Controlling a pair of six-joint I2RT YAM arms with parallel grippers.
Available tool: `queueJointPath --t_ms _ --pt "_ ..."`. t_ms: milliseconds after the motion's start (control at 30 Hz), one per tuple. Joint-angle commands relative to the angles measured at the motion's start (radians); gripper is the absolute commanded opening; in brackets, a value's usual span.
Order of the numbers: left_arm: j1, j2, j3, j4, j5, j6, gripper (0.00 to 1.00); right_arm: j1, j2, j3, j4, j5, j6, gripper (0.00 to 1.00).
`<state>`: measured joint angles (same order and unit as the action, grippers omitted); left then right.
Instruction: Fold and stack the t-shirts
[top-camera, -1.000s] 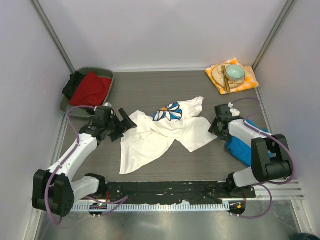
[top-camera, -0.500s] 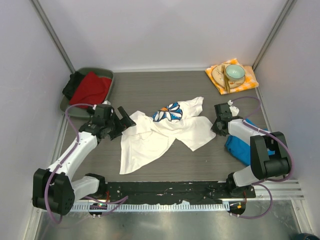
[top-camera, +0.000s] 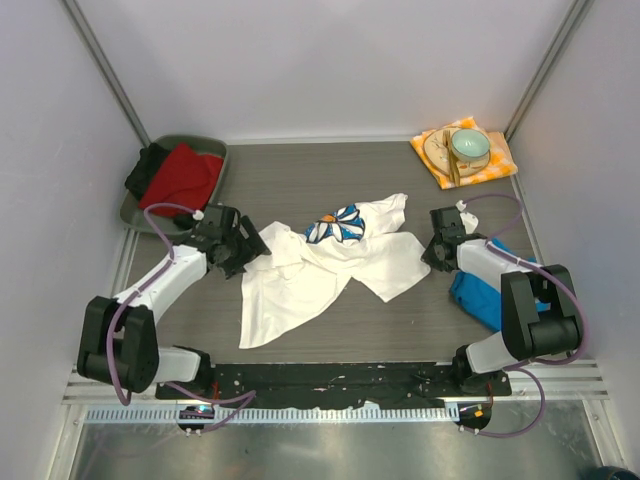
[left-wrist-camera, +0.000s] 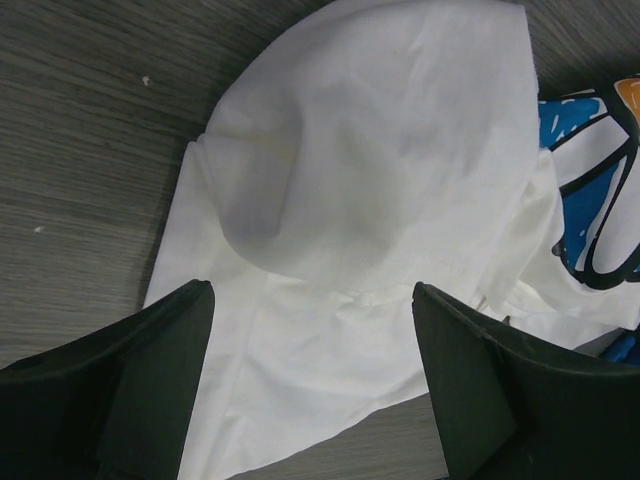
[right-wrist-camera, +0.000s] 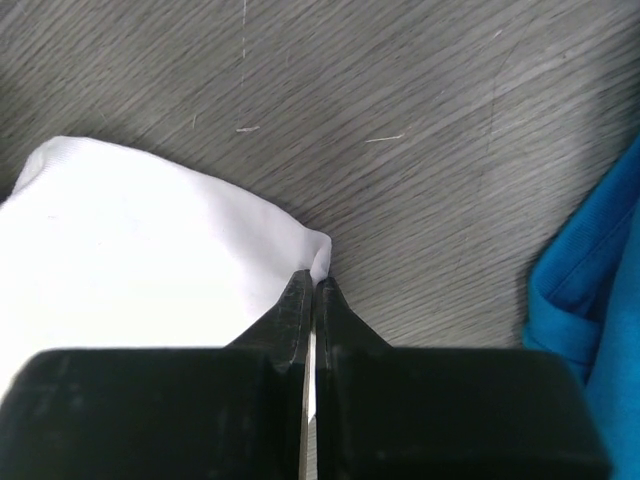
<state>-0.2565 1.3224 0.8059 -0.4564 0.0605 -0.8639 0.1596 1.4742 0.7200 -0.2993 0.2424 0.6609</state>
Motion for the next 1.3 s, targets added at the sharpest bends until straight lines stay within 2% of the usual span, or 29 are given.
queueJointPath --t_ms 0,400,567,833,933,967,1033,1067,1133,1267 --pt "-0.039 0.023 0.012 0.091 0.001 -0.046 0.83 -0.002 -0.011 -0.024 0.022 -0.041 0.005 0.01" --pt "-0.294 0.080 0.098 0.116 -0.090 -0.162 0.82 -0.002 -0.017 -0.039 0.040 -0.066 0.008 0.01" --pt "-0.352 0.181 0.125 0.145 -0.099 -0.167 0.81 -0.002 -0.023 -0.044 0.042 -0.071 0.008 0.01" --pt "-0.363 0.285 0.200 0.131 -0.143 -0.133 0.76 -0.002 -0.034 -0.048 0.040 -0.068 0.005 0.01" --pt "-0.363 0.279 0.229 0.084 -0.204 -0.115 0.62 -0.002 -0.034 -0.048 0.040 -0.071 0.005 0.01" --pt "-0.360 0.275 0.236 0.070 -0.221 -0.101 0.50 -0.002 -0.034 -0.048 0.042 -0.069 0.005 0.01" --pt "-0.357 0.258 0.253 0.030 -0.261 -0.084 0.38 -0.002 -0.035 -0.048 0.040 -0.069 0.006 0.01" --pt "-0.349 0.250 0.256 0.015 -0.271 -0.074 0.27 -0.002 -0.037 -0.047 0.040 -0.069 0.005 0.01" --pt "-0.336 0.223 0.251 -0.014 -0.293 -0.066 0.20 -0.003 -0.038 -0.048 0.040 -0.069 0.006 0.01" --pt "-0.281 0.179 0.213 -0.039 -0.301 -0.055 0.00 -0.002 -0.041 -0.048 0.040 -0.071 0.006 0.01"
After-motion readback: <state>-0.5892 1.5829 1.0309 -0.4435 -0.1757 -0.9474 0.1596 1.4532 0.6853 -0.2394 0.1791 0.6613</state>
